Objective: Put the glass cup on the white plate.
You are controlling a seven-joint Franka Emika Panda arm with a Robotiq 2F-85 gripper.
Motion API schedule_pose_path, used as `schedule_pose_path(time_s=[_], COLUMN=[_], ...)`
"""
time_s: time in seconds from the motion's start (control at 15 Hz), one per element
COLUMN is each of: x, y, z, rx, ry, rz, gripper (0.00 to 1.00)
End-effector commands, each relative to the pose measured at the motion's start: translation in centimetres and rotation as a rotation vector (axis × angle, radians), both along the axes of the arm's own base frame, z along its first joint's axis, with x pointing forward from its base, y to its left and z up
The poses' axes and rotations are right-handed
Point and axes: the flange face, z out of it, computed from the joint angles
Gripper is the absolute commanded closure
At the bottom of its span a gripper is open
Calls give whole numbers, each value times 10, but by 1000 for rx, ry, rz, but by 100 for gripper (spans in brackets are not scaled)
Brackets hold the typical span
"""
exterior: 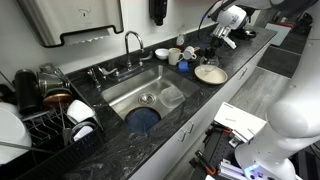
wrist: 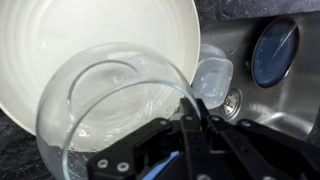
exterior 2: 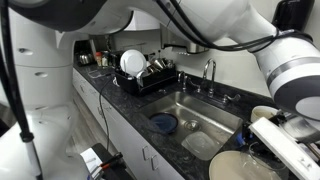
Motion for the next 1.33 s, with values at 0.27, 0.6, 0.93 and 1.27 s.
schedule_pose_path(time_s=[0.27, 0.6, 0.93, 1.27], x=[-7, -13, -19, -22], y=[20, 18, 14, 14], z=[-19, -17, 15, 52], rx=[-25, -42, -91, -131], ry=[42, 39, -21, -78], rz=[-42, -47, -22, 15], gripper=[68, 42, 8, 0])
